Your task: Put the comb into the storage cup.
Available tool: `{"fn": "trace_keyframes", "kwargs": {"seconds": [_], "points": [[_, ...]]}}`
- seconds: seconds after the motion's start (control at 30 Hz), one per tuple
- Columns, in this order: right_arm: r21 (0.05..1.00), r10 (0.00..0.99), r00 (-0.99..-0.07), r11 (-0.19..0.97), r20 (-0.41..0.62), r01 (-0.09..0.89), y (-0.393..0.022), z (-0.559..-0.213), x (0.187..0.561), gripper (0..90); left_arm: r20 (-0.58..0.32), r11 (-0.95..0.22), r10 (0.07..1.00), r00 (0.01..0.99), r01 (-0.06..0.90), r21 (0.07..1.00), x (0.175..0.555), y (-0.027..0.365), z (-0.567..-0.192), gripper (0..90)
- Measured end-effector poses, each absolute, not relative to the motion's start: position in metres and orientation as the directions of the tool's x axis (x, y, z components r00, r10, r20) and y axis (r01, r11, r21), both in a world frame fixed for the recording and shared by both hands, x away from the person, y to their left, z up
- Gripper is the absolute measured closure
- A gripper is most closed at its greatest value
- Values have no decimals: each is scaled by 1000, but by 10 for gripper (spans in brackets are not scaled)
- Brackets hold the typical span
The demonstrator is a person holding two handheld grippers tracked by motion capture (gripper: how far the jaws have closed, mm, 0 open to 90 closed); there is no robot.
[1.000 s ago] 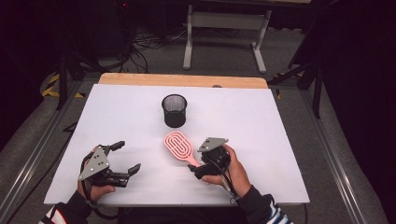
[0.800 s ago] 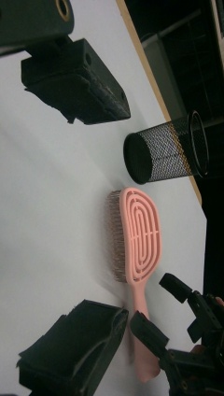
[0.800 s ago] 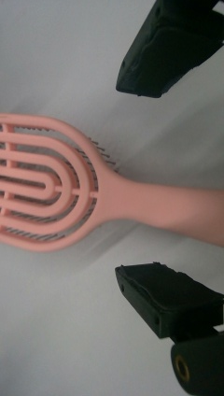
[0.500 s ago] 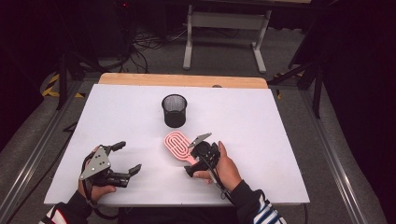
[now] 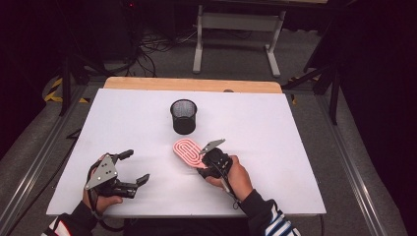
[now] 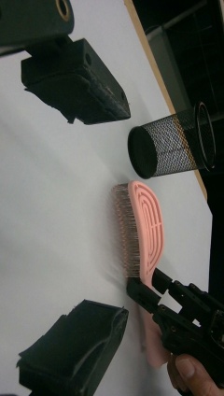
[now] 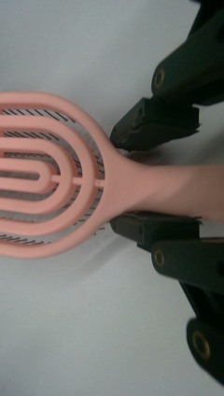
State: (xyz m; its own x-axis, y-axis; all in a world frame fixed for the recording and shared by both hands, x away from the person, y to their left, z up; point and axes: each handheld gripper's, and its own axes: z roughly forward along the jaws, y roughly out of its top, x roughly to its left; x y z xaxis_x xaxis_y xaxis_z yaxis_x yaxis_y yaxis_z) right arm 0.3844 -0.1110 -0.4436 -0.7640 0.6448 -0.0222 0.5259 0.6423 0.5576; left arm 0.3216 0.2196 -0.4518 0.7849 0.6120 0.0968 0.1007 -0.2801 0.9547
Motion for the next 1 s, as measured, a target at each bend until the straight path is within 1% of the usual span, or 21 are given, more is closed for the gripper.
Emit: {"fn": "trace_keyframes", "kwargs": {"seconds": [0.2,0.57,0.73,0.83,0.9,0.93,0.97,1.0], "points": [[578,637,-770,639,-26,508,-114,-445,385,677,92,-291,609,788,114,950,323,218,-454,73],[599,616,-788,639,-21,483,-122,-443,382,686,98,-308,607,789,120,944,325,214,-455,75],[637,608,-793,625,-33,452,-125,-437,379,687,84,-309,609,789,139,941,329,211,-457,82],[652,610,-791,615,-38,443,-126,-434,377,687,68,-310,615,785,162,937,334,207,-457,93],[683,608,-792,602,-55,415,-126,-431,375,687,41,-313,615,787,196,929,341,201,-458,101],[689,611,-789,599,-64,408,-126,-430,375,687,41,-313,615,787,196,929,341,201,-458,101],[709,607,-791,590,-76,385,-127,-429,373,687,14,-310,624,782,232,922,348,196,-458,103],[709,607,-791,590,-76,385,-127,-429,373,687,14,-310,624,782,232,922,348,196,-458,111]]}}
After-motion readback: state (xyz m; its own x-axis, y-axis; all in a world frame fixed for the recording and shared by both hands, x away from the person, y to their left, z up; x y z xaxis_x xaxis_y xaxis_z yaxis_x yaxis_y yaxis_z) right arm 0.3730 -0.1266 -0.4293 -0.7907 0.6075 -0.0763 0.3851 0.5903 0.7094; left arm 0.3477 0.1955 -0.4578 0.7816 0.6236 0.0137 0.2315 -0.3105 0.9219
